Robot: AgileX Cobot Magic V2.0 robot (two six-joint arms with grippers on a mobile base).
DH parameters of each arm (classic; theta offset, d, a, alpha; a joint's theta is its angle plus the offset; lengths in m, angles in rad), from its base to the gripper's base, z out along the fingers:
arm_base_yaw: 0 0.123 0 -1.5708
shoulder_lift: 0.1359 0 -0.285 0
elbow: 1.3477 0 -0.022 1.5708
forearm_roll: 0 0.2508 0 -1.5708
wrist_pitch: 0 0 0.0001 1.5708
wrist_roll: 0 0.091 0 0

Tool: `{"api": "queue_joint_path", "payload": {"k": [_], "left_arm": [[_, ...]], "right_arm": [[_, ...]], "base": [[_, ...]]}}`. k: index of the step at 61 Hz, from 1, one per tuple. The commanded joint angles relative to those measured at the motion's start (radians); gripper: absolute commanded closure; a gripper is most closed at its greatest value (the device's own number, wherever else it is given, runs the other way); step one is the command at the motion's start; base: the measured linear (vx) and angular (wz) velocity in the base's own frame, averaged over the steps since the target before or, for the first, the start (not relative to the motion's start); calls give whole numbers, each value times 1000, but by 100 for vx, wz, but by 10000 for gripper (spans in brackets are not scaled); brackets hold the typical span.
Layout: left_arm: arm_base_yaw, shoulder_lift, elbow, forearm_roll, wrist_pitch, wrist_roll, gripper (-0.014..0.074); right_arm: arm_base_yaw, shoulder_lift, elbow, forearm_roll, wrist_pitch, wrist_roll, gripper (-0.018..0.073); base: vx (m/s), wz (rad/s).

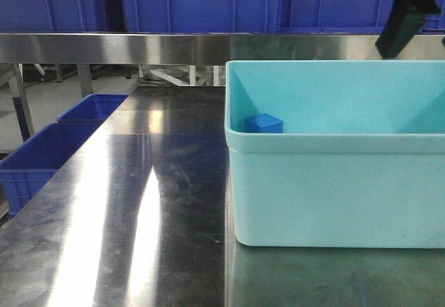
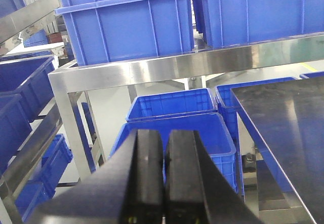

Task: Pick red cube and place on left shelf
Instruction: 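Reach the right gripper down into the light-blue bin toward the red cube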

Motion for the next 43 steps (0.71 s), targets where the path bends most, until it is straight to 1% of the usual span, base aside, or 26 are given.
{"api": "queue_joint_path", "payload": {"k": [1,14,43], "left_arm": [[-5,7,22,-5,-90,1,491],[-5,7,22,-5,-90,1,491],[-5,7,22,-5,-90,1,491]], "right_arm": [[7,-13,-39,-4,-19,0,-43],[7,13,-39,-4,23,0,-43],[7,123,-39,-4,33,0,-43]], "base": [[0,0],[0,0],[0,0]]}}
